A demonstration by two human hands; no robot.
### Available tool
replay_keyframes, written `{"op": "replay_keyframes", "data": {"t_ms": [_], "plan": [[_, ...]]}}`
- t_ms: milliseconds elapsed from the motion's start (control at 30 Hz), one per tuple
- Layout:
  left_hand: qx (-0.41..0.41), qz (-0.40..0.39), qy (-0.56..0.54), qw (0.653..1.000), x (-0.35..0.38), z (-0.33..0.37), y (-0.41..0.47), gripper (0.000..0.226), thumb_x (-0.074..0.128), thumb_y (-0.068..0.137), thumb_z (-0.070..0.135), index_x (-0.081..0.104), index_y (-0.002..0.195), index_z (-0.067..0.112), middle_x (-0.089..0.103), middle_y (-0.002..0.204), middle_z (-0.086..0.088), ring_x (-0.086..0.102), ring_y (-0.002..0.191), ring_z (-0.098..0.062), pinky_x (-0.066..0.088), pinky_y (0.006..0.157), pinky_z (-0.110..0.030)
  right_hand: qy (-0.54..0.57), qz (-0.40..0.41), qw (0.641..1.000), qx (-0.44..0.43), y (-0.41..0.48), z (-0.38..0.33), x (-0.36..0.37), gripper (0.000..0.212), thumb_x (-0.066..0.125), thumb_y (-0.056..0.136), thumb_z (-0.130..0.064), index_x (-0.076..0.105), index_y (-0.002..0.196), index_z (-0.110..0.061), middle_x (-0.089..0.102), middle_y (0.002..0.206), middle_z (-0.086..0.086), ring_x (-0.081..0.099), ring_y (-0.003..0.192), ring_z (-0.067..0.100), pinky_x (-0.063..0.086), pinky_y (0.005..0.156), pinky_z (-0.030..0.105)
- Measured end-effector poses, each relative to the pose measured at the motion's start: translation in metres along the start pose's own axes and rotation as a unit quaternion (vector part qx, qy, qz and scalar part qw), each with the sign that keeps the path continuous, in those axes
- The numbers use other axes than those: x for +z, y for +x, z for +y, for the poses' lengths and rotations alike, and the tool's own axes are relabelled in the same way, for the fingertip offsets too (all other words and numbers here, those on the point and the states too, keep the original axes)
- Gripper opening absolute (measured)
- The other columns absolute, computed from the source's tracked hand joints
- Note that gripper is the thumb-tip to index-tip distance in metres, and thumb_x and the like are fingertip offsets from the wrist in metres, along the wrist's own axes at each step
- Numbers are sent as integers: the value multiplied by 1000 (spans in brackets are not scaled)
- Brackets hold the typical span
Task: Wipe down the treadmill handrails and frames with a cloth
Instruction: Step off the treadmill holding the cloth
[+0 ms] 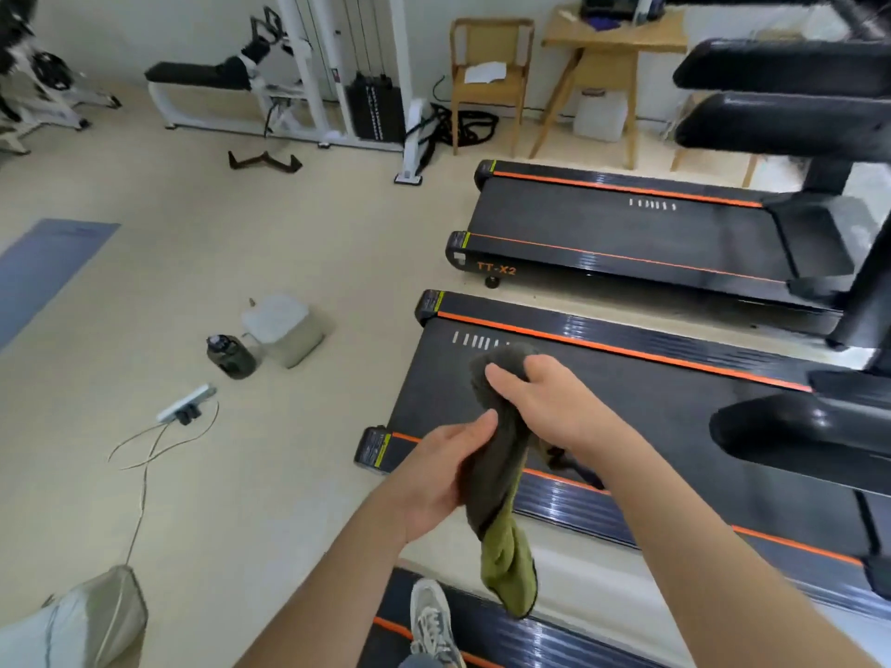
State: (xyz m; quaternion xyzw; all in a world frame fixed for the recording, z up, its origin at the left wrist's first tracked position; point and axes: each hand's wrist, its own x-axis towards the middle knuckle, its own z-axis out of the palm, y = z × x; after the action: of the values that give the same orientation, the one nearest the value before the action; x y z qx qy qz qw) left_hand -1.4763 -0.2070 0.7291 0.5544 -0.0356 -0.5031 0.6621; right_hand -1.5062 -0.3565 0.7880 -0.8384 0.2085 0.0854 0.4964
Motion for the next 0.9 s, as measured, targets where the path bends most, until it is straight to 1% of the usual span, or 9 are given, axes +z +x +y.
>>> {"op": "replay_keyframes", "data": {"t_ms": [67, 133, 233, 367, 500, 667, 767, 833, 900], "plan": [[36, 27, -34, 998, -34, 20, 8, 42, 68, 82, 44, 75, 102, 7, 70, 97, -11, 63, 83, -18, 48, 80, -35, -65, -43, 997, -11, 33, -24, 0, 45, 46, 100, -40, 48, 69, -8, 48, 64, 8, 49, 59, 21, 47, 63, 37], [66, 45, -103, 991, -62, 44, 15, 46, 71, 83, 39, 70, 113, 4, 68, 114, -19, 65, 102, -28, 47, 93, -45, -80, -58, 995, -6, 62, -42, -2, 49, 46, 100, -41, 53, 77, 2, 57, 70, 18, 60, 67, 27, 56, 75, 48], [114, 42, -162, 979, -91, 87, 19, 45, 67, 86, 29, 62, 123, 4, 63, 128, -19, 59, 119, -31, 47, 99, -48, 75, -42, 996, 8, 96, -67, -5, 28, 54, 99, -31, 65, 95, -6, 72, 96, 13, 70, 88, 24, 59, 78, 37], [152, 193, -121, 962, -120, 141, 34, 33, 71, 80, 22, 67, 106, 2, 73, 104, -14, 70, 97, -24, 56, 79, -35, 160, -52, 986, -7, 143, -98, -8, 17, 72, 87, -23, 70, 98, -11, 76, 93, 3, 72, 88, 18, 57, 75, 28], [150, 368, -130, 908, -167, 191, 67, 23, 65, 88, 35, 68, 77, 15, 66, 85, -8, 63, 78, -24, 48, 74, -37, 55, -68, 996, 25, 221, -121, -15, 69, 90, 50, -44, 67, 103, -6, 74, 99, 10, 71, 93, 27, 56, 88, 46], [153, 466, -93, 866, -243, 232, 116, 18, 61, 91, 30, 65, 81, 16, 66, 100, -15, 62, 99, -30, 49, 87, -38, -146, -53, 988, 11, 329, -155, -26, 69, 85, 57, -51, 63, 98, -1, 68, 91, 8, 65, 91, 31, 50, 76, 37], [166, 490, -202, 831, -287, 262, 158, 9, 67, 88, 15, 62, 93, 22, 66, 108, -12, 62, 105, -29, 48, 99, -42, -227, -67, 972, 11, 411, -169, -37, 60, 82, 71, -44, 57, 104, 0, 62, 96, 10, 60, 87, 27, 45, 69, 34], [177, 462, -315, 810, -319, 282, 190, 19, 69, 85, 8, 64, 102, 14, 66, 114, -14, 63, 104, -28, 49, 99, -42, -235, -97, 967, 11, 474, -179, -43, 56, 82, 72, -43, 61, 101, 0, 61, 85, 8, 57, 72, 24, 42, 59, 30], [175, 400, -364, 823, -348, 301, 223, 20, 70, 85, 18, 64, 102, 9, 63, 121, -14, 61, 107, -30, 47, 100, -41, -237, -127, 963, -3, 536, -191, -44, 49, 80, 74, -39, 68, 99, 1, 62, 77, 8, 56, 64, 23, 41, 53, 28]]}}
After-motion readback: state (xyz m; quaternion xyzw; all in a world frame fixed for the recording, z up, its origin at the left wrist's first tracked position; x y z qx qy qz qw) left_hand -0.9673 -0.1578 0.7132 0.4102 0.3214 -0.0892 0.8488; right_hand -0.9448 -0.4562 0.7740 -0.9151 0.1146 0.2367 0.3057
